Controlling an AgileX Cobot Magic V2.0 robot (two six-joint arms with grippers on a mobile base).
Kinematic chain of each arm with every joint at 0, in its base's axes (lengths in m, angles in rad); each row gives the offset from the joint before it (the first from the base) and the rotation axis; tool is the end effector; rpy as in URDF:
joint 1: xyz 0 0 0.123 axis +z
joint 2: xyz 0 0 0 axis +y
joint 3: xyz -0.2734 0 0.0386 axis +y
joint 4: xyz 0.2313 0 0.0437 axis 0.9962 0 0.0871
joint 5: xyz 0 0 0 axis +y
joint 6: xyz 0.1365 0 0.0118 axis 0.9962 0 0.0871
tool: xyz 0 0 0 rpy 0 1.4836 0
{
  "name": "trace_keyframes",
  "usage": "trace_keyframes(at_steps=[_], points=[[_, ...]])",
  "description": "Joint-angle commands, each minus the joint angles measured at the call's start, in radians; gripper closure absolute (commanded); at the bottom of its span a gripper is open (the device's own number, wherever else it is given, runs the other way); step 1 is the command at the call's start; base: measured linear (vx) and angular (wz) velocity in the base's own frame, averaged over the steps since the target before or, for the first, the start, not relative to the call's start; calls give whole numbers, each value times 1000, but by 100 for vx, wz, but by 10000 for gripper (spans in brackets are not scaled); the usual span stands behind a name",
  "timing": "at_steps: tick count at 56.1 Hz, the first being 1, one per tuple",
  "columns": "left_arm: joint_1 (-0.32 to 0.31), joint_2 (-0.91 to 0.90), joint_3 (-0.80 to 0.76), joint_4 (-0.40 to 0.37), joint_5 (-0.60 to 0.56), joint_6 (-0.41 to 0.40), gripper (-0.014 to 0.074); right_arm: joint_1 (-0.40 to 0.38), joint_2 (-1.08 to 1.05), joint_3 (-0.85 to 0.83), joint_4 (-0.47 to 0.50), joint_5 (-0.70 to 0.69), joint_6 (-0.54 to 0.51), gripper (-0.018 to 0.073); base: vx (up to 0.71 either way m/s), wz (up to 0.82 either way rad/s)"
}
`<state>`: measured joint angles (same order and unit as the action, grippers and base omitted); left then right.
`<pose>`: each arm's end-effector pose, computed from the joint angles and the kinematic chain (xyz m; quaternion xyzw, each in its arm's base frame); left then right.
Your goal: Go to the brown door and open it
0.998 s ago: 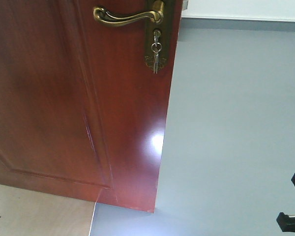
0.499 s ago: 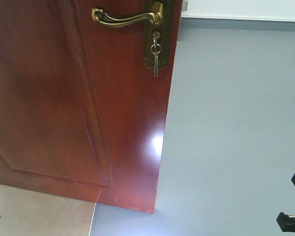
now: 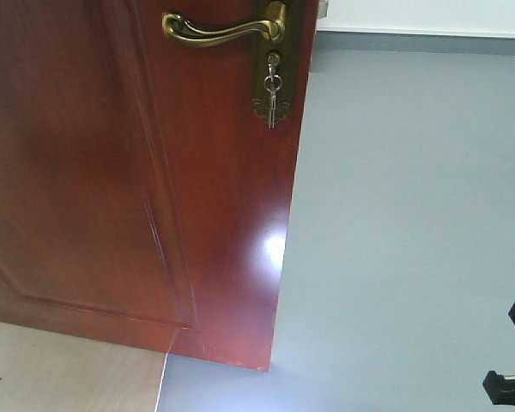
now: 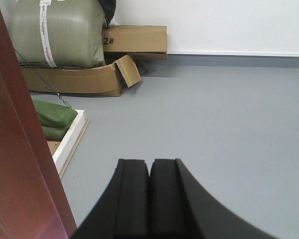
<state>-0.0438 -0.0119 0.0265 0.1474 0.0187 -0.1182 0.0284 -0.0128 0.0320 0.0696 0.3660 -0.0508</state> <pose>0.0948 -0.0038 0.2059 0.0241 0.6873 -0.0044 0.7260 0.0890 0.0059 0.1571 -0.0131 0.8039 0.0227 0.5942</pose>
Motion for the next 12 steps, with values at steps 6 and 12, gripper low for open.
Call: trace_keyframes(at_steps=[6, 12], points=[[2, -14, -22, -10, -81, -9, 575, -1, -6, 4, -3, -76, -6, 559, 0, 0], [2, -14, -22, -10, -81, -9, 575, -1, -6, 4, -3, -76, -6, 559, 0, 0]])
